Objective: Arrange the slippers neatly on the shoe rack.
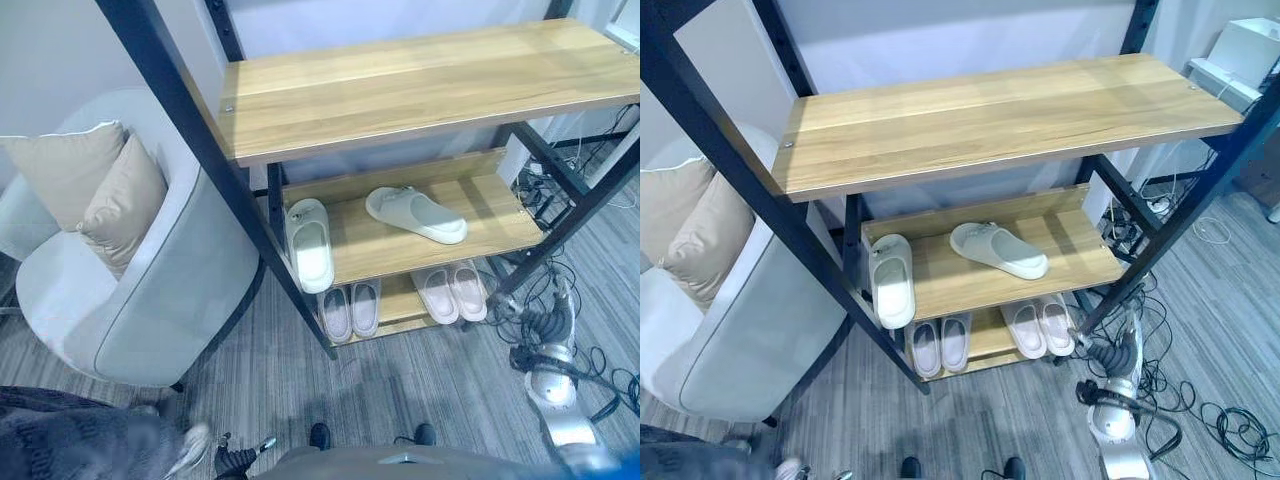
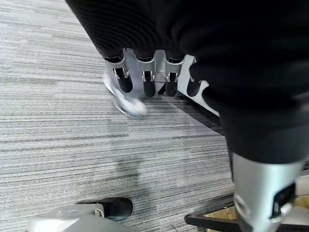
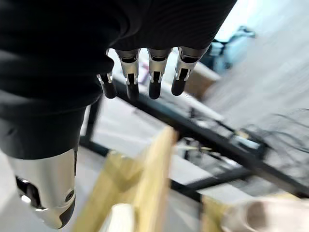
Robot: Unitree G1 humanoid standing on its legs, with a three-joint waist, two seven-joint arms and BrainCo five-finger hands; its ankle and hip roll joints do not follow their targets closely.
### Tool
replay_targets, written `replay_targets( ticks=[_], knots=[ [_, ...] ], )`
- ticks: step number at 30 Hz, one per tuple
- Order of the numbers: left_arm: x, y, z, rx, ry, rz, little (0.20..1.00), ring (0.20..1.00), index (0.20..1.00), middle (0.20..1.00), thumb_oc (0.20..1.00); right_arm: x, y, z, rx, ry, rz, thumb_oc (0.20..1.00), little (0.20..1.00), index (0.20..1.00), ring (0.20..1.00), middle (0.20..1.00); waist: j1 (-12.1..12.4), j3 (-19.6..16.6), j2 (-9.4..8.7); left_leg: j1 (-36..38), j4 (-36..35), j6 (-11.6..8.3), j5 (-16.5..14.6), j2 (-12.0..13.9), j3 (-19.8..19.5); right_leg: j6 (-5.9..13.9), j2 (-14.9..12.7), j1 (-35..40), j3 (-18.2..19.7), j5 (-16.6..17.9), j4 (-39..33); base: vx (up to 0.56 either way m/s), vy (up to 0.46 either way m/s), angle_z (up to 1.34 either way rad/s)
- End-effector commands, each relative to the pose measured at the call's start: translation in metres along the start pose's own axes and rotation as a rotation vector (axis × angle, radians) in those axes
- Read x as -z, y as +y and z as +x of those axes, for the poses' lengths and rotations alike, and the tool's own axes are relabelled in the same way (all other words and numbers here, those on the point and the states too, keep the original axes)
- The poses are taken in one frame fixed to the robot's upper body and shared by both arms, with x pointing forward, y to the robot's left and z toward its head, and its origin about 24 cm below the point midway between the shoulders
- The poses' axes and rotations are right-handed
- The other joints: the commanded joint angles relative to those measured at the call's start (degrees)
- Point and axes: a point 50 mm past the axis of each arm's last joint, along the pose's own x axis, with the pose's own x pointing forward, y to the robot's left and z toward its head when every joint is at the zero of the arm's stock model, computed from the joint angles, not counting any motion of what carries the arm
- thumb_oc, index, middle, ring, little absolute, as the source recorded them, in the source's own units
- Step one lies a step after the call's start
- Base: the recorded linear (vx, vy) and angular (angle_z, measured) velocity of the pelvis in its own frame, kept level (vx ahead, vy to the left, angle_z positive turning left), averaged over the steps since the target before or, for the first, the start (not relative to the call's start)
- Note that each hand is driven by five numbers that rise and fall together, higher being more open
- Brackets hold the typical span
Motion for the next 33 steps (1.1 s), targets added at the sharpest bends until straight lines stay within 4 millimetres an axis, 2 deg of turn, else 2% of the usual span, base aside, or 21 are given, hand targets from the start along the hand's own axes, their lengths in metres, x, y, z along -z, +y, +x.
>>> replay_targets(
  ticks=[1, 3, 4, 6, 9, 13, 19, 25, 31, 33],
  knots=[
    [-0.02, 0.004, 0.009, 0.009, -0.087, 0.085, 1.0, 1.0, 1.0, 1.0, 1.0, -0.053, -0.01, 0.024, 0.073, -0.266, -0.019, 1.0, 1.0, 1.0, 1.0, 1.0, 1.24, 0.97, -1.4, -2.47, 0.39, -0.49, -0.47, -0.99, -3.12, 3.73, -1.51, -0.17, -2.77, -0.59, 0.72, 0.0, -0.037, 0.08],
    [-0.023, 0.006, 0.01, 0.008, -0.106, 0.095, 1.0, 1.0, 1.0, 1.0, 1.0, -0.065, -0.008, 0.034, 0.062, -0.301, -0.02, 1.0, 1.0, 1.0, 1.0, 1.0, 1.67, 0.9, -1.42, -3.56, 0.39, -0.57, -0.07, -1.07, -3.17, 3.68, -1.54, -1.22, -2.74, -0.39, 0.72, 0.0, -0.03, 0.04],
    [-0.026, 0.007, 0.01, 0.005, -0.115, 0.088, 1.0, 1.0, 1.0, 1.0, 1.0, -0.078, -0.006, 0.046, 0.063, -0.341, -0.035, 1.0, 1.0, 1.0, 1.0, 1.0, 2.18, 0.81, -1.44, -5.07, 0.39, -0.6, 0.43, -1.13, -3.24, 3.59, -1.61, -2.65, -2.74, -0.08, 0.72, 0.0, 0.0, 0.0],
    [-0.028, 0.009, 0.011, -0.002, -0.129, 0.078, 1.0, 1.0, 1.0, 1.0, 1.0, -0.085, -0.008, 0.062, 0.065, -0.364, -0.101, 1.0, 1.0, 1.0, 1.0, 1.0, 3.0, 0.2, -1.57, -6.16, 0.39, -0.75, 0.92, -1.16, -3.23, 3.49, -1.61, -3.71, -2.93, 0.05, 0.72, 0.02, -0.012, 0.02],
    [-0.026, 0.01, 0.011, -0.006, -0.124, 0.073, 1.0, 1.0, 1.0, 1.0, 1.0, -0.086, -0.005, 0.073, 0.062, -0.347, -0.118, 1.0, 1.0, 1.0, 1.0, 1.0, 3.64, -0.08, -1.66, -6.72, 0.39, -0.89, 1.29, -0.98, -3.29, 3.42, -1.71, -4.07, -3.1, 0.03, 0.72, 0.04, -0.026, 0.03],
    [-0.021, 0.008, 0.008, 0.008, -0.126, 0.101, 1.0, 1.0, 1.0, 1.0, 1.0, -0.084, -0.012, 0.096, 0.14, -0.274, -0.114, 1.0, 1.0, 1.0, 1.0, 1.0, 5.08, -0.22, -1.41, -8.75, 0.39, -1.24, 2.18, -1.08, -3.86, 3.48, -2.0, -5.45, -3.77, 0.32, 0.72, 0.03, -0.019, 0.05],
    [-0.014, 0.008, 0.006, 0.005, -0.101, 0.092, 1.0, 1.0, 1.0, 1.0, 1.0, -0.084, -0.017, 0.113, 0.156, -0.223, -0.114, 1.0, 1.0, 1.0, 1.0, 1.0, 6.06, 0.14, -1.05, -11.6, 0.39, -1.49, 3.19, -1.52, -4.28, 3.67, -2.42, -8.04, -4.02, 1.0, 0.72, 0.01, 0.01, 0.07],
    [-0.019, 0.007, 0.006, -0.004, -0.12, 0.049, 1.0, 1.0, 1.0, 1.0, 1.0, -0.106, -0.024, 0.129, 0.198, -0.267, -0.099, 1.0, 1.0, 1.0, 1.0, 1.0, 6.98, 1.64, -1.4, -13.92, 0.39, -1.64, 3.91, -1.8, -4.5, 3.86, -2.73, -10.3, -3.86, 1.74, 0.72, 0.0, 0.0, 0.0],
    [-0.039, -0.001, 0.006, 0.032, -0.216, 0.075, 1.0, 1.0, 1.0, 1.0, 1.0, -0.127, -0.04, 0.148, 0.283, -0.284, -0.104, 1.0, 1.0, 1.0, 1.0, 1.0, 8.23, 3.37, -2.13, -16.14, 0.39, -1.77, 4.51, -2.21, -5.6, 4.13, -3.06, -11.59, -4.76, 2.06, 0.72, -0.01, 0.006, 0.05],
    [-0.042, -0.002, 0.006, 0.033, -0.231, 0.079, 1.0, 1.0, 1.0, 1.0, 1.0, -0.132, -0.04, 0.151, 0.28, -0.289, -0.116, 1.0, 1.0, 1.0, 1.0, 1.0, 8.47, 3.71, -2.34, -16.59, 0.39, -1.78, 4.61, -2.4, -5.97, 4.23, -3.17, -11.79, -5.04, 2.21, 0.72, -0.01, 0.021, 0.1]
  ],
)
